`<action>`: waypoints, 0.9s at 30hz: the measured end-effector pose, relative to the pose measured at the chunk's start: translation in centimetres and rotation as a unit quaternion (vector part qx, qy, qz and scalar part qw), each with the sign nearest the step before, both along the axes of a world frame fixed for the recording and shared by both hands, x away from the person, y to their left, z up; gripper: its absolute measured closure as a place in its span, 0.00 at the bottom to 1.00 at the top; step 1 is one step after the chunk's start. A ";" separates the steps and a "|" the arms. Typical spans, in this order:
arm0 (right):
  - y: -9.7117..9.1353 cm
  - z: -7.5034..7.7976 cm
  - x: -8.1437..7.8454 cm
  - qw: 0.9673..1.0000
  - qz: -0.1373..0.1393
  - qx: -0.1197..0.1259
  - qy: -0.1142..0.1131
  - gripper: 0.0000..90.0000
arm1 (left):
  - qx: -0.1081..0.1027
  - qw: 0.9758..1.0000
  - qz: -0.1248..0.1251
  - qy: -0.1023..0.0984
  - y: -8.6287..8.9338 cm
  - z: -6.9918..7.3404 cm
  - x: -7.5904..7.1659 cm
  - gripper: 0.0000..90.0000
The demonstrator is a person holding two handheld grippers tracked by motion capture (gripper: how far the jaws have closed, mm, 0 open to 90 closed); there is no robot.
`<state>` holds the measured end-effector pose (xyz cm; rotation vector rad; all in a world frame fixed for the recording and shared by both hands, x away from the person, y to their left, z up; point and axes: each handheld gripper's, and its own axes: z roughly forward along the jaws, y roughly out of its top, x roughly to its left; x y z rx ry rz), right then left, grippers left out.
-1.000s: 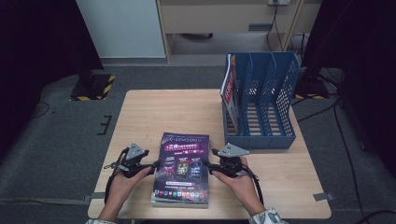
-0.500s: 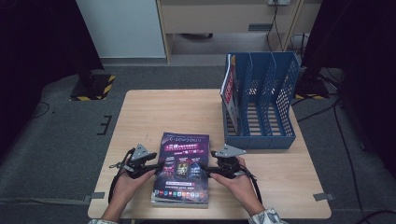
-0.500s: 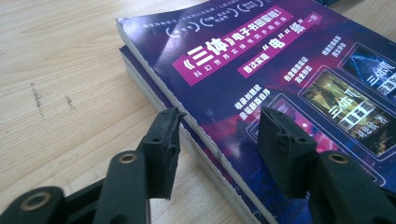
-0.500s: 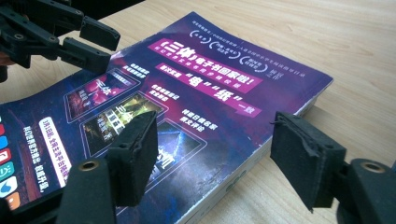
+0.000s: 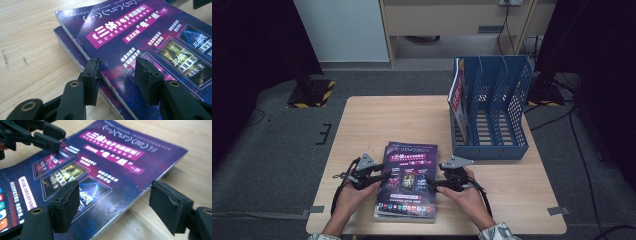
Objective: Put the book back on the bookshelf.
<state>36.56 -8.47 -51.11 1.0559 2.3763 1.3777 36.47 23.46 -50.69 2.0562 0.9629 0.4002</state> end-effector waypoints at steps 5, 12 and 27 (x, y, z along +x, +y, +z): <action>-0.2 -0.7 0.5 1.000 -0.005 -0.001 0.022 0.20 | 0.000 1.000 -0.002 -0.001 -0.3 -0.1 -0.1 0.61; -0.5 -1.3 1.4 0.998 0.002 0.024 0.052 0.17 | 0.000 1.000 -0.001 0.004 -0.4 -0.1 -0.1 0.59; 0.3 -2.4 1.9 0.994 0.021 0.045 0.098 0.17 | -0.001 1.000 0.002 0.002 -0.5 -0.1 -0.2 0.59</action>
